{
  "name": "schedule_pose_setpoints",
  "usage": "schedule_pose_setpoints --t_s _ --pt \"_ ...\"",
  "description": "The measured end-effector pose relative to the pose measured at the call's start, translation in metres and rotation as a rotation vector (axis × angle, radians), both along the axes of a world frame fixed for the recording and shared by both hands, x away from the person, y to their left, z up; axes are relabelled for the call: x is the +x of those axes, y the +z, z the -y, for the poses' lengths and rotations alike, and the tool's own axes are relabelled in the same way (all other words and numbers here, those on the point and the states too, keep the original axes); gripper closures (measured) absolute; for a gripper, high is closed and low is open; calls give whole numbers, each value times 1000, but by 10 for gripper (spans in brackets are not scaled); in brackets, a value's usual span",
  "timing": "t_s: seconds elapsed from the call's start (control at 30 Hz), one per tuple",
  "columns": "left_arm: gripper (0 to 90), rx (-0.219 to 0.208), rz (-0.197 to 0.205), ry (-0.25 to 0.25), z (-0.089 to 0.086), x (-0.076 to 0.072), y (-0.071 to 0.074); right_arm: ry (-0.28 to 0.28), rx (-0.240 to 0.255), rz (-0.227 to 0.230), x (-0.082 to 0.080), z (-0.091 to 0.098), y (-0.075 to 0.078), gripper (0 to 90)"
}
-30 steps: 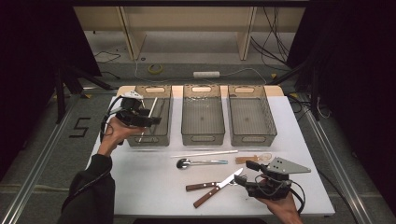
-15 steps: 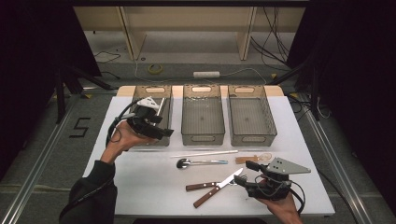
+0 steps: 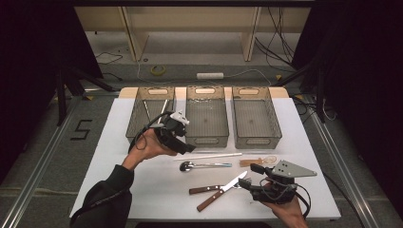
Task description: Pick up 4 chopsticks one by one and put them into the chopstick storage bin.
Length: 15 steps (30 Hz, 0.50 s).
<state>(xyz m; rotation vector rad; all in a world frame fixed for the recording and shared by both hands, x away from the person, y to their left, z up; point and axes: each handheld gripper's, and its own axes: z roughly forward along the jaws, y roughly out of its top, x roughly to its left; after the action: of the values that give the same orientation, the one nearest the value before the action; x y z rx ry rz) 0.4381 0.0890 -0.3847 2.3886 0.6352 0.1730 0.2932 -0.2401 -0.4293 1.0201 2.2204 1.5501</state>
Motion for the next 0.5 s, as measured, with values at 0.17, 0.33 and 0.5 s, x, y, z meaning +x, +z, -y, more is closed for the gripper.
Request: schedule_pose_setpoints --t_s 0.17,0.33,0.5 --pt "329 28 -4 -28 18 0 -6 -1 1 -2 0 0 0 295" --pt "393 84 -21 -72 37 5 -14 0 1 -3 0 0 0 294" --pt "444 153 -46 -103 54 10 -24 1 4 -2 0 1 0 295"
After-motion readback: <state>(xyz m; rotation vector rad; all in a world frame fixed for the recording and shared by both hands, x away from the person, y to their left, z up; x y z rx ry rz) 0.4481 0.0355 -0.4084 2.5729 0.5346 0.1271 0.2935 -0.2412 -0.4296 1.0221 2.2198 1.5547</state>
